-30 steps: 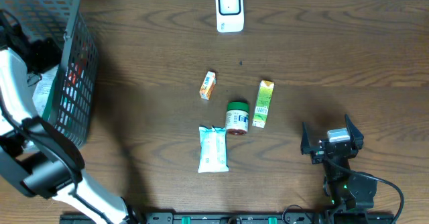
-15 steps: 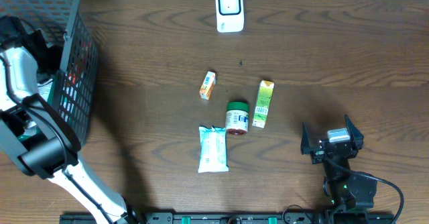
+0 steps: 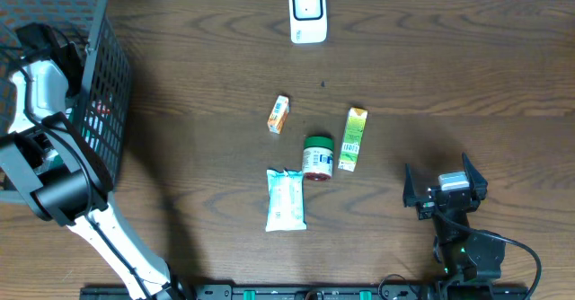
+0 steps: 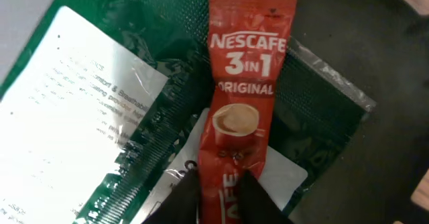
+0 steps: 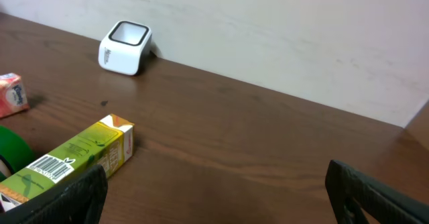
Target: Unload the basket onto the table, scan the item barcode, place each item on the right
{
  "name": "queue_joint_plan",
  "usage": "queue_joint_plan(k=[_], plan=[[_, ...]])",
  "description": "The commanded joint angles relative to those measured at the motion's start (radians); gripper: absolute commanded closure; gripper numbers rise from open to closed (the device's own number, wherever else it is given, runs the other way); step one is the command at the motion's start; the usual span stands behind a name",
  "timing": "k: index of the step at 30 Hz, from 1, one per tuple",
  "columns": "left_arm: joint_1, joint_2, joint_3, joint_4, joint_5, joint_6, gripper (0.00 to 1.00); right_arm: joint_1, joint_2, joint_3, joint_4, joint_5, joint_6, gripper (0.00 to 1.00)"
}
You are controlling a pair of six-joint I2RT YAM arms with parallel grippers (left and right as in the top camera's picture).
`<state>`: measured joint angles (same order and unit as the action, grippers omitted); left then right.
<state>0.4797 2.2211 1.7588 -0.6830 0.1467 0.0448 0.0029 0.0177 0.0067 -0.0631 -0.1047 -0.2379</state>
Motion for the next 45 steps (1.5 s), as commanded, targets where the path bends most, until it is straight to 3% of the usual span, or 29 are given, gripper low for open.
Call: queue_joint_plan(k=[1,5,14,20,21,24,26,27,32,45], plan=[[-0.002,0.002,0.008,-0.008,-0.025,-0.019,0.87,-0.001,-0.003,-0.001,-0.003,-0.005,0.013,0.01],[0.002,-0.062,0.008,-0.016,-0.064,-0.020,0.91,-0.001,-0.003,-0.001,-0.003,-0.005,0.013,0.01],[0.020,-0.164,0.005,-0.162,-0.307,0.005,0.91,-0.001,-0.003,-0.001,-0.003,-0.005,0.013,0.01],[0.024,-0.162,-0.069,-0.187,-0.316,0.071,0.87,-0.001,-0.003,-0.001,-0.003,-0.005,0.013,0.01],[0.024,-0.162,-0.078,-0.186,-0.316,0.071,0.83,-0.001,-0.003,-0.001,-0.003,-0.005,0.013,0.01],[0.024,-0.162,-0.086,-0.182,-0.315,0.071,0.40,-0.001,-0.003,-0.001,-0.003,-0.005,0.013,0.01],[0.024,-0.162,-0.086,-0.171,-0.312,0.071,0.23,-0.001,-0.003,-0.001,-0.003,-0.005,0.013,0.01],[0.024,-0.162,-0.086,-0.166,-0.308,0.071,0.21,-0.001,-0.003,-0.001,-0.003,-0.005,0.013,0.01],[0.024,-0.161,-0.086,-0.144,-0.187,0.101,0.17,-0.001,-0.003,-0.001,-0.003,-0.005,0.013,0.01],[0.014,-0.109,-0.117,-0.121,-0.185,0.171,0.16,-0.001,-0.003,-0.001,-0.003,-0.005,0.013,0.01]])
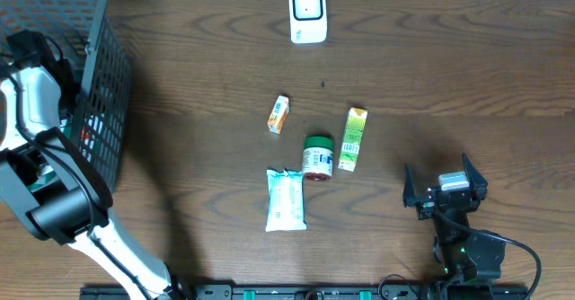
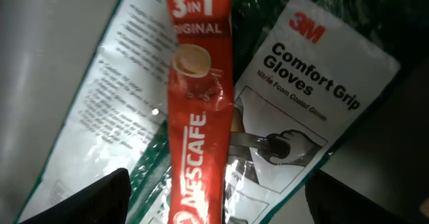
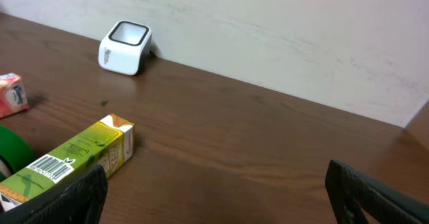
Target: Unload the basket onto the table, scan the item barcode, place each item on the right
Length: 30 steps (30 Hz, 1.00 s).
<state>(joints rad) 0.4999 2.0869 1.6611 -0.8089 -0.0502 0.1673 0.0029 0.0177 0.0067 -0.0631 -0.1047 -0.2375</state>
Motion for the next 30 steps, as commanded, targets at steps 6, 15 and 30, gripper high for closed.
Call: queue_joint_plan(k=[6,15,30], plan=[[-0.013,0.031,-0.022,0.006,0.012,0.110,0.11,-0.001,-0.003,-0.001,-0.003,-0.005,0.013,0.01],[-0.013,0.099,-0.022,0.008,-0.041,0.108,0.11,-0.001,-0.003,-0.001,-0.003,-0.005,0.013,0.01],[-0.011,0.131,-0.022,0.023,-0.048,0.108,0.71,-0.001,-0.003,-0.001,-0.003,-0.005,0.013,0.01]])
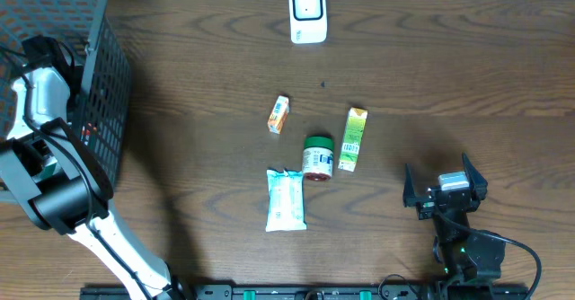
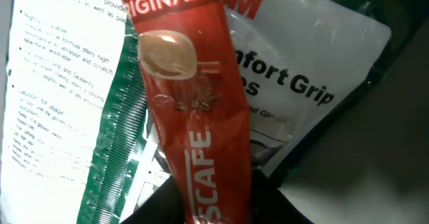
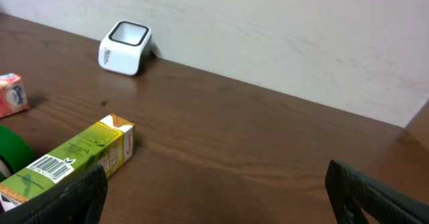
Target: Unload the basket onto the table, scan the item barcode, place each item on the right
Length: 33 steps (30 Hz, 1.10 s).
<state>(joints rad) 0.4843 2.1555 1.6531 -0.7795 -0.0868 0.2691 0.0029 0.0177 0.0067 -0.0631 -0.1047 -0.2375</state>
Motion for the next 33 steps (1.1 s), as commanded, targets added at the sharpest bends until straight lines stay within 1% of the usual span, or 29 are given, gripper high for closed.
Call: queue_joint_plan(k=[1,5,8,10,11,12,13,14,18,19,22,30,33], plan=[[0.004,0.063,-0.014,-0.005,-0.011,0.006,0.72,-0.001,-0.003,-0.001,-0.003,-0.005,0.013,0.01],[0.004,0.060,-0.013,-0.003,-0.011,0.003,0.72,-0.001,-0.003,-0.001,-0.003,-0.005,0.013,0.01],[0.004,0.056,-0.013,0.000,-0.023,0.003,0.81,-0.001,-0.003,-0.001,-0.003,-0.005,0.013,0.01],[0.004,0.056,-0.013,-0.001,-0.058,0.002,0.81,-0.001,-0.003,-0.001,-0.003,-0.005,0.013,0.01],[0.004,0.056,-0.013,-0.001,-0.057,0.002,0.60,-0.001,-0.003,-0.001,-0.003,-0.005,0.013,0.01],[0.004,0.053,-0.011,-0.001,-0.055,-0.001,0.43,-0.001,-0.003,-0.001,-0.003,-0.005,0.013,0.01],[0.004,0.046,-0.006,-0.002,-0.053,-0.002,0.35,-0.001,-0.003,-0.001,-0.003,-0.005,0.013,0.01],[0.004,0.039,0.000,-0.005,-0.052,-0.002,0.32,-0.001,-0.003,-0.001,-0.003,-0.005,0.013,0.01],[0.002,0.000,0.016,-0.019,-0.052,-0.005,0.22,-0.001,-0.003,-0.001,-0.003,-0.005,0.013,0.01],[0.002,-0.012,0.016,-0.021,-0.052,-0.005,0.18,-0.001,-0.003,-0.001,-0.003,-0.005,0.013,0.01],[0.002,-0.015,0.014,-0.037,-0.053,-0.003,0.12,-0.001,-0.003,-0.001,-0.003,-0.005,0.013,0.01],[0.002,0.010,-0.034,-0.039,-0.058,0.029,0.10,-0.001,-0.003,-0.001,-0.003,-0.005,0.013,0.01],[0.002,0.014,-0.048,-0.041,-0.039,0.043,0.04,-0.001,-0.003,-0.001,-0.003,-0.005,0.013,0.01]])
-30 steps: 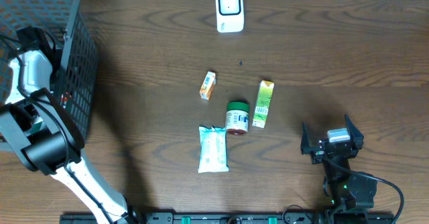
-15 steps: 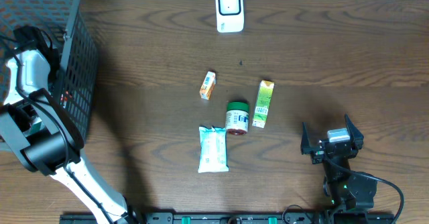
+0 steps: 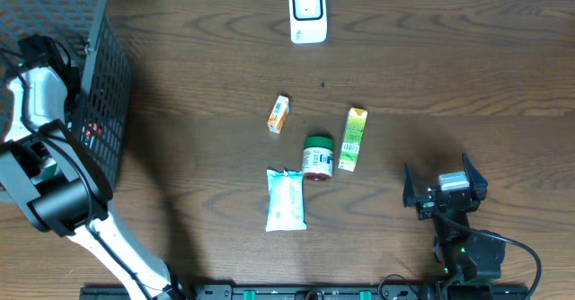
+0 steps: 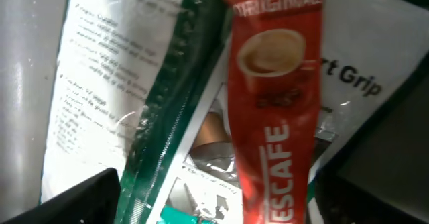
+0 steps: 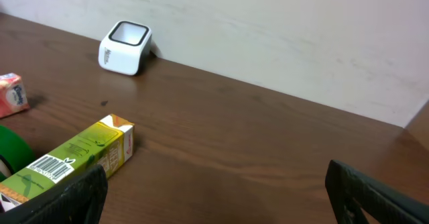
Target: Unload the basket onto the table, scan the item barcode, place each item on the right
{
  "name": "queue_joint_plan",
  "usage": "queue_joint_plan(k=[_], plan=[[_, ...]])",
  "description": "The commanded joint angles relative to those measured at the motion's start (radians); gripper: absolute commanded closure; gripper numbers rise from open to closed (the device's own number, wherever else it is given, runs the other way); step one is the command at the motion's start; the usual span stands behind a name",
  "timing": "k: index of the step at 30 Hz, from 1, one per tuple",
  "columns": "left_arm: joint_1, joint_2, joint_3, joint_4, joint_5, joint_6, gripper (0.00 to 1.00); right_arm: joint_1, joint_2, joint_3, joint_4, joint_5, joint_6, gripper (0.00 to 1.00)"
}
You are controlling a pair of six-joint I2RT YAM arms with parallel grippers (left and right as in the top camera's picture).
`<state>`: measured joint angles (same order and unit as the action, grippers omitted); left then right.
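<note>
A red Nescafe 3-in-1 sachet lies in the grey basket on a green and white 3M glove pack. My left gripper hangs open over them; its dark fingers stand wide apart at the bottom corners, and the sachet's lower end lies between them, untouched. In the overhead view the left arm reaches into the basket. The white scanner sits at the table's far edge. My right gripper rests open and empty at the near right.
In the table's middle lie a small orange carton, a green juice carton with its barcode up, a green-lidded jar and a white-green packet. The basket's mesh wall stands at the left.
My left gripper was shut on the red sachet's lower end; now it stands open with the sachet lying loose between the fingers. The right arm has not moved.
First my left gripper was shut on the sachet in the basket. Then it stood open over the sachet. After that it was shut on it again, and now it is open once more. The sachet remains in the basket; the right arm stayed still.
</note>
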<state>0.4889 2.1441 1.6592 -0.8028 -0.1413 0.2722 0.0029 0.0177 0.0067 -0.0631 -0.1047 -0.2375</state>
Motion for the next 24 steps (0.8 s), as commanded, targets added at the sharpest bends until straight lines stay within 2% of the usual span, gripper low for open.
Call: queue_joint_plan(k=[1,3,11,19,21,24], plan=[[-0.002,0.024,-0.053,-0.019,0.054,0.055,0.03,-0.001,-0.003,-0.001,-0.003,-0.005,0.013,0.01],[-0.002,0.016,-0.044,-0.019,0.110,0.068,0.03,-0.001,-0.003,-0.001,-0.003,-0.005,0.013,0.01],[-0.001,-0.048,0.011,-0.018,0.091,0.041,0.03,-0.001,-0.003,-0.001,-0.003,-0.005,0.013,0.01],[0.006,-0.061,0.013,-0.003,-0.139,-0.116,0.03,-0.001,-0.003,-0.001,-0.003,-0.005,0.013,0.01],[0.016,-0.061,0.013,0.000,-0.164,-0.158,0.03,-0.001,-0.003,-0.001,-0.003,-0.005,0.013,0.01],[0.028,-0.062,0.014,0.011,-0.163,-0.162,0.03,-0.001,-0.003,-0.001,-0.003,-0.005,0.013,0.01]])
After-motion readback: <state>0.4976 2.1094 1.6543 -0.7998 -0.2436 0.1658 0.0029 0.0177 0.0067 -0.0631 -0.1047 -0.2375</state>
